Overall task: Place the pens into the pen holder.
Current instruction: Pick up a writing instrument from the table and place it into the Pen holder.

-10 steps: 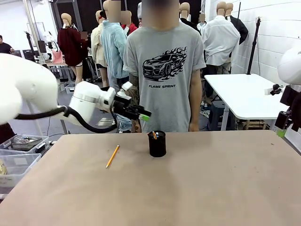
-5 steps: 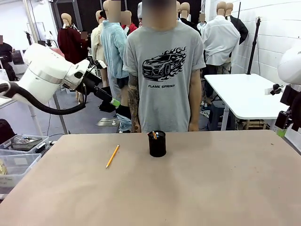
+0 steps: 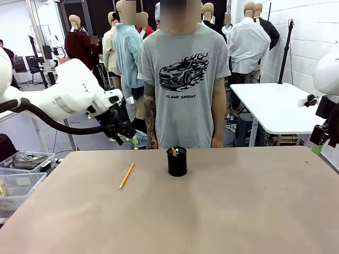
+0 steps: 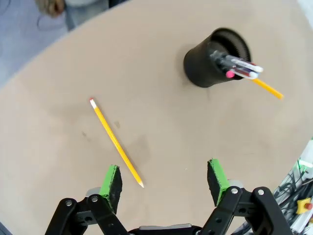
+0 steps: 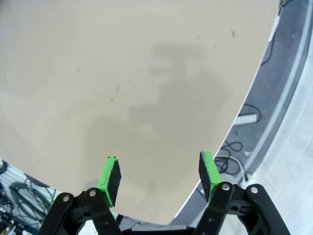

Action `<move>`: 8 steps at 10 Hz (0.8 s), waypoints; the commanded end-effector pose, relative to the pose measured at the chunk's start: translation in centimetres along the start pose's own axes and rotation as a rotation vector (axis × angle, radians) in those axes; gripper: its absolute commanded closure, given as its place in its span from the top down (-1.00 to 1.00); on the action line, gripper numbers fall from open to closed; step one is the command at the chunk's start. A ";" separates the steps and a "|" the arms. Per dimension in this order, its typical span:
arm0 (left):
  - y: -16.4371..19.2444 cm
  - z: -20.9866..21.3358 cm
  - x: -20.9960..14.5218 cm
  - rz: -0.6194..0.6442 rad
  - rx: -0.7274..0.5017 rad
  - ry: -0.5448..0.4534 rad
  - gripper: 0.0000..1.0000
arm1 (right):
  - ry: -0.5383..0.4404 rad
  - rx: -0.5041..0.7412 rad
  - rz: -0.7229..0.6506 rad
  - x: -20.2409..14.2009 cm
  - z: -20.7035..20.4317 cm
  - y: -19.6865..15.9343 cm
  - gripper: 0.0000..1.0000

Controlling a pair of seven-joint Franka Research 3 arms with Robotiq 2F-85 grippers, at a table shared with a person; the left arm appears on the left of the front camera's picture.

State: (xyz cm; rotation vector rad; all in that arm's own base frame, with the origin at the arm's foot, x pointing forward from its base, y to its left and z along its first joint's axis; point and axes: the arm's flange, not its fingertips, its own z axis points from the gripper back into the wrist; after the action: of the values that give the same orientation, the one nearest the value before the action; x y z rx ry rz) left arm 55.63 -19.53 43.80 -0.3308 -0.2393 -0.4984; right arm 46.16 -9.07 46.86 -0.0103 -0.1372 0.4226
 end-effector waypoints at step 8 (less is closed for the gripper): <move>1.9 -9.3 0.0 0.137 0.213 0.153 0.82 | 0.000 -0.022 0.018 -0.1 -0.3 -0.1 0.60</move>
State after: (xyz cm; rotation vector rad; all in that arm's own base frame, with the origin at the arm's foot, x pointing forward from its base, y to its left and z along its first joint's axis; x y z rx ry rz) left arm 58.32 -20.82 35.27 -0.1286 -0.0862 -0.3590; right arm 46.16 -9.07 46.85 -0.0102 -0.1370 0.4227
